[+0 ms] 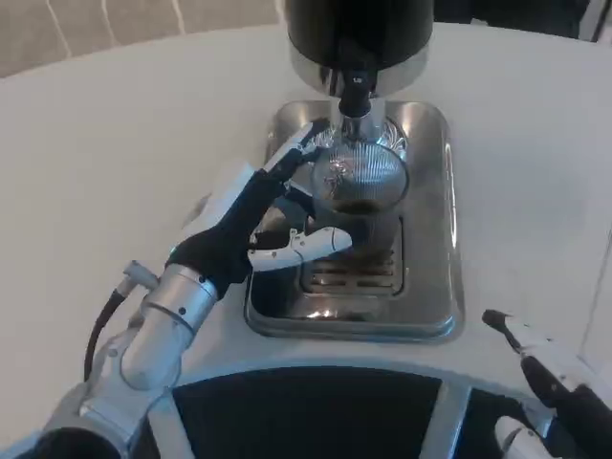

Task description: Grasp the cup under the faucet to collect the drink, then remove the cup.

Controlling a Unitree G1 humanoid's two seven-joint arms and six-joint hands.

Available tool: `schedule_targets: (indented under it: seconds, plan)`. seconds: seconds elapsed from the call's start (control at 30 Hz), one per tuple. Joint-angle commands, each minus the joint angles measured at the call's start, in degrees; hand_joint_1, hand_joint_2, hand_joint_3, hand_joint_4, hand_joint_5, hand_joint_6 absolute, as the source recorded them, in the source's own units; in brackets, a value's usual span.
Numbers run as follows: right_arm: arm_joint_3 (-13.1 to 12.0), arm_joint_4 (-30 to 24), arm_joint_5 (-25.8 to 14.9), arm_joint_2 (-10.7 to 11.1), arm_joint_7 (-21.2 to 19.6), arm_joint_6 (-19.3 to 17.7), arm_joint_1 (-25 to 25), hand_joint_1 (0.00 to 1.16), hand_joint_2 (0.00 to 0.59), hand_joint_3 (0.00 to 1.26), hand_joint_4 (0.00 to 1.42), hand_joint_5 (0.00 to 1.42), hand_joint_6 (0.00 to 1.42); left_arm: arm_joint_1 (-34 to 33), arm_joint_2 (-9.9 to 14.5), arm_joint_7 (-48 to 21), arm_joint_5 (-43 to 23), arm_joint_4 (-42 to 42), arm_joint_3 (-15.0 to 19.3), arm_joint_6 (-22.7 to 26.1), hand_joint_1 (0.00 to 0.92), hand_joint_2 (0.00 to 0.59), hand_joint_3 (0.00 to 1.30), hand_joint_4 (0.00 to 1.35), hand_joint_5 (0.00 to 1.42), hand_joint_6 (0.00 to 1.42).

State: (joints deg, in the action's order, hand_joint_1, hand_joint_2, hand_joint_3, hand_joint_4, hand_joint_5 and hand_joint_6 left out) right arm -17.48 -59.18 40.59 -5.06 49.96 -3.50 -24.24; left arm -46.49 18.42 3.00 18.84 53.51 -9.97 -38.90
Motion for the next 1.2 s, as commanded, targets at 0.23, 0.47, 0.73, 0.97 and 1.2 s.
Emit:
schedule_targets:
  seconds: [0.23, 0.47, 0.73, 0.97, 1.2]
  plan:
    - [-0.5, -0.8, -0.8, -1.9, -1.8, -0.5, -1.9, 0.0, 0.579, 0.01, 0.0, 0.0, 0.0, -2.2, -1.1, -0.4, 3.2, 3.0, -3.1, -1.4, 0.39, 0.088, 0.1, 0.18, 0.49, 0.47]
    - [-0.4, -0.8, -0.2, -2.4, -1.7, -0.1, -1.5, 0.0, 0.579, 0.01, 0.0, 0.0, 0.0, -3.2, -1.6, 0.4, 4.3, 3.9, -4.1, -0.1, 0.385, 0.084, 0.1, 0.17, 0.51, 0.58]
    - [-1.1, -0.8, -0.7, -2.4, -1.7, 0.8, -1.5, 0.0, 0.577, 0.02, 0.0, 0.0, 0.0, -3.7, -2.5, 0.8, 5.0, 3.8, -4.4, 1.1, 0.366, 0.078, 0.1, 0.16, 0.46, 0.45]
    - [-1.9, -0.8, -1.1, -2.5, -1.6, 0.9, -1.5, 0.0, 0.585, 0.05, 0.0, 0.0, 0.01, -3.9, -3.5, 2.2, 5.6, 3.5, -5.2, 1.9, 0.371, 0.087, 0.13, 0.19, 0.53, 0.69]
    - [-2.8, -0.8, -1.7, -3.0, -1.5, 1.1, -2.2, 0.0, 0.586, 0.05, 0.0, 0.0, 0.01, -4.0, -4.9, 4.3, 6.0, 3.5, -6.1, 3.2, 0.384, 0.088, 0.26, 0.28, 0.51, 0.54]
